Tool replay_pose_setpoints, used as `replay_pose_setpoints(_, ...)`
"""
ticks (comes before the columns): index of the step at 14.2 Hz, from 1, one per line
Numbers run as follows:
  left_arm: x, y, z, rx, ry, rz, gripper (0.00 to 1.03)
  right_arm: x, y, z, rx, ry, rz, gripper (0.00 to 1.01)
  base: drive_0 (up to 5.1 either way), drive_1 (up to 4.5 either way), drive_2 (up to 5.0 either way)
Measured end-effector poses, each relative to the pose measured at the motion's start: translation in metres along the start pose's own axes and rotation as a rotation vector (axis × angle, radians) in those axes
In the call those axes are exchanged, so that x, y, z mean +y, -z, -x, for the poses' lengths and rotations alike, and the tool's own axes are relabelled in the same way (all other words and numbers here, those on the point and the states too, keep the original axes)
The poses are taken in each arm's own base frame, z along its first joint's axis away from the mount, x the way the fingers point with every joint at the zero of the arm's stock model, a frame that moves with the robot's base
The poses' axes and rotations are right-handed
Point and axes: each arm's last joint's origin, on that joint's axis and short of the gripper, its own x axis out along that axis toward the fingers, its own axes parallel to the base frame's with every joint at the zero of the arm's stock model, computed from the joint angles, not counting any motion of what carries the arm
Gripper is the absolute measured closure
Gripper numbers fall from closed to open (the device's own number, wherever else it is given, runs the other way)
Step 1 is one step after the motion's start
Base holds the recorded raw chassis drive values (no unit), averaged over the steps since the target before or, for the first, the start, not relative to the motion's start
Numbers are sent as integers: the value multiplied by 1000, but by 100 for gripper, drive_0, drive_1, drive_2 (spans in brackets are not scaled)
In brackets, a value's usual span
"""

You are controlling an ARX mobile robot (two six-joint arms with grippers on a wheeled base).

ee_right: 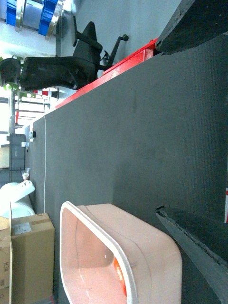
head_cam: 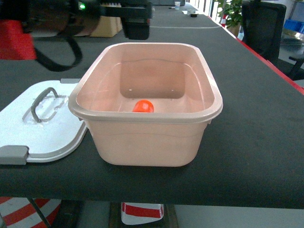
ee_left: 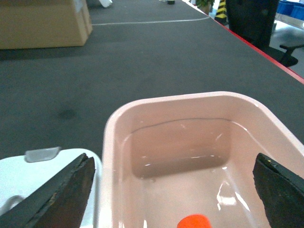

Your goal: Pick capacitor and pack into box

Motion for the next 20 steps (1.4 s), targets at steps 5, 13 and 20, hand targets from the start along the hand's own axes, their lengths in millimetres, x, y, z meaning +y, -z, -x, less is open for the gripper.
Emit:
replay_pose_setpoints(5, 124, 22, 56, -37, -193, 3, 5, 0, 0, 0, 0, 0, 0, 3, 0, 0, 0)
replay_pose_setpoints(13, 170, 151, -39, 176, -153, 24, 5, 0, 0, 0, 0, 0, 0, 3, 0, 0, 0)
replay_pose_setpoints(20, 178, 185, -57, 165, -149, 27, 60, 0, 0, 0, 0, 0, 0, 3, 0, 0, 0)
